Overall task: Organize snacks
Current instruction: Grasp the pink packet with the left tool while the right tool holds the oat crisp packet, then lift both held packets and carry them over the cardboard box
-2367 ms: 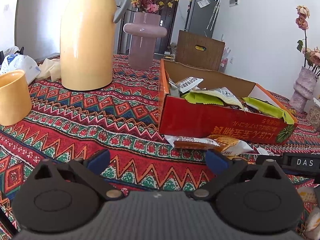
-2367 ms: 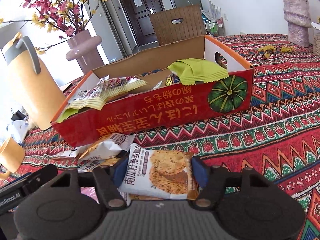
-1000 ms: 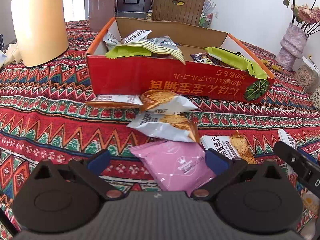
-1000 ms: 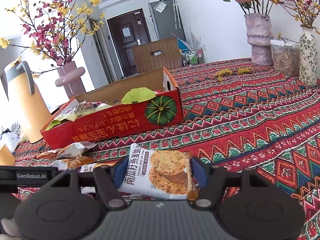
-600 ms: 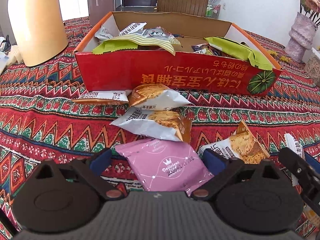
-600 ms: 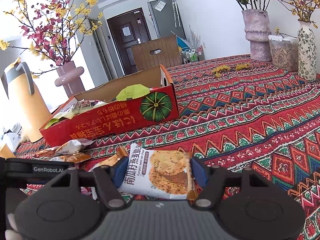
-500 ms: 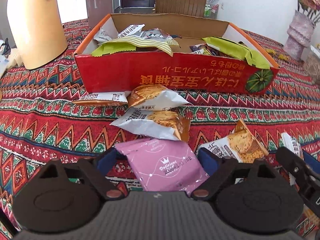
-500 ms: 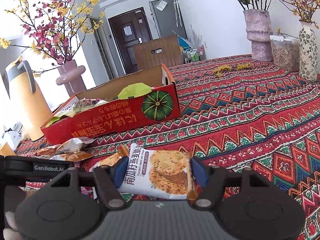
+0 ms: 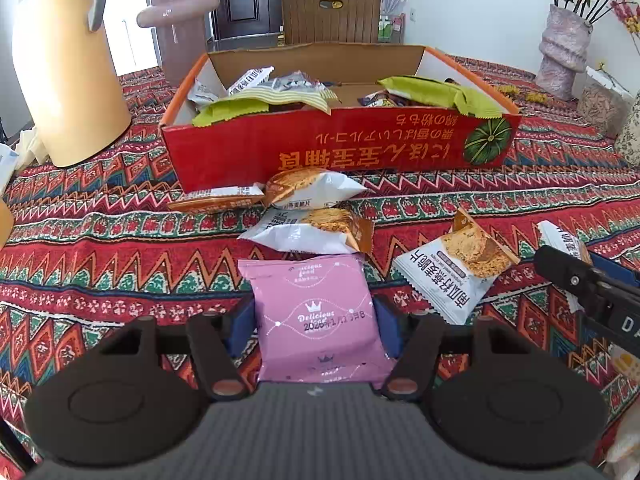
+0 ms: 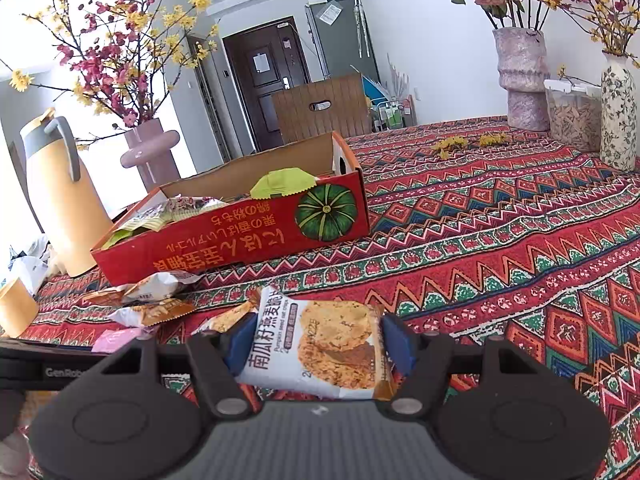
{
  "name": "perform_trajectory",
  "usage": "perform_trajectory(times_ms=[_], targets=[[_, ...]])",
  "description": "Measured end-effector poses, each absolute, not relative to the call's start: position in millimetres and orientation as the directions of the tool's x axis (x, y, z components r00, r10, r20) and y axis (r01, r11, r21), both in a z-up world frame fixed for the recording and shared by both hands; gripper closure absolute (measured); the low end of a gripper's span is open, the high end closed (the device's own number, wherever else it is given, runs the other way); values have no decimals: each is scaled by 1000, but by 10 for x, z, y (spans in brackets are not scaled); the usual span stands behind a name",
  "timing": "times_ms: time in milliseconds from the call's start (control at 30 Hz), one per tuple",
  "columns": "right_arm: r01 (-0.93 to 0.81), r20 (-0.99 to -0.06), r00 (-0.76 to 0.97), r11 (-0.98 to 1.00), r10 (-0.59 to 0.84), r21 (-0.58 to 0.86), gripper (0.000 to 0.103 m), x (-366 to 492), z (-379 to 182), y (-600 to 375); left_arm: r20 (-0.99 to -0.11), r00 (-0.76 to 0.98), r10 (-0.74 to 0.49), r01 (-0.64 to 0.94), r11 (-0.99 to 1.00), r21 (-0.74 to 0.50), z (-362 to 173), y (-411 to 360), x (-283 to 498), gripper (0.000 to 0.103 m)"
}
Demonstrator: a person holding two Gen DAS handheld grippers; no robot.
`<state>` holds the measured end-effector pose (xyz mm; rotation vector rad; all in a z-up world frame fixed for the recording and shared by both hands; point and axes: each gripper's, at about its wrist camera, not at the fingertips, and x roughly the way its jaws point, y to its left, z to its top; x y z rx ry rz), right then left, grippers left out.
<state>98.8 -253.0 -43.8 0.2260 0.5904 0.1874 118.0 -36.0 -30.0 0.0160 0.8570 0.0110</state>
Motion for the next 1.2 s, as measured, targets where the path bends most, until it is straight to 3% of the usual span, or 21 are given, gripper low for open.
perform_trajectory(times_ms=[500,1200], targets=[[-142,-474,851,968,227,208,36,873,-180,-2442,-642,765,-46,53,999,-9,248,-353,829,40],[-196,-397,884,967,247,165,36,1345,201,-2234,-559,828,-29,15,999,-30,730,-233,1327,40]])
